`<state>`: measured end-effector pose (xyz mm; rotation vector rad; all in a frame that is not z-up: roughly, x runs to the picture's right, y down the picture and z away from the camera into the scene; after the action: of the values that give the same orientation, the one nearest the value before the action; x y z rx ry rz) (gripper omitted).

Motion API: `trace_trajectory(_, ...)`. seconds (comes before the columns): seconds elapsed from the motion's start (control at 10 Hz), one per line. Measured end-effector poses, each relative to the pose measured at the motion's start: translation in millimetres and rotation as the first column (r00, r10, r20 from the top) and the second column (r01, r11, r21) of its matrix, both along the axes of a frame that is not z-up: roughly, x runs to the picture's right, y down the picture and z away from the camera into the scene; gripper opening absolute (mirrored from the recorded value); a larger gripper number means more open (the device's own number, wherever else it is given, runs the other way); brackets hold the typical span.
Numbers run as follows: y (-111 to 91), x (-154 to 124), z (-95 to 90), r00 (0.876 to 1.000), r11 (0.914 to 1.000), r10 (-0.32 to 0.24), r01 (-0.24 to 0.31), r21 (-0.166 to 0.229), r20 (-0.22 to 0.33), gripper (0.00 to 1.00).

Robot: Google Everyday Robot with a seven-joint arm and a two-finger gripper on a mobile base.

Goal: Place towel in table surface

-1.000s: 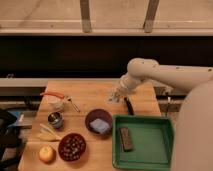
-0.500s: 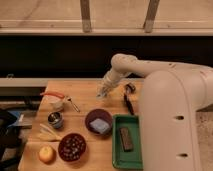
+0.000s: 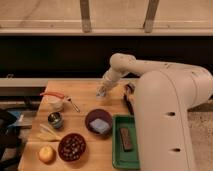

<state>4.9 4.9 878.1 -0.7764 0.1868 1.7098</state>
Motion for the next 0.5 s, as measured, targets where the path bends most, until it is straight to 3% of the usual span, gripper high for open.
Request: trace_trajectory(0.5,0.8,0.8,0.9,1.0,1.0,0.0,0.0,-0.001,-0.002,0.04)
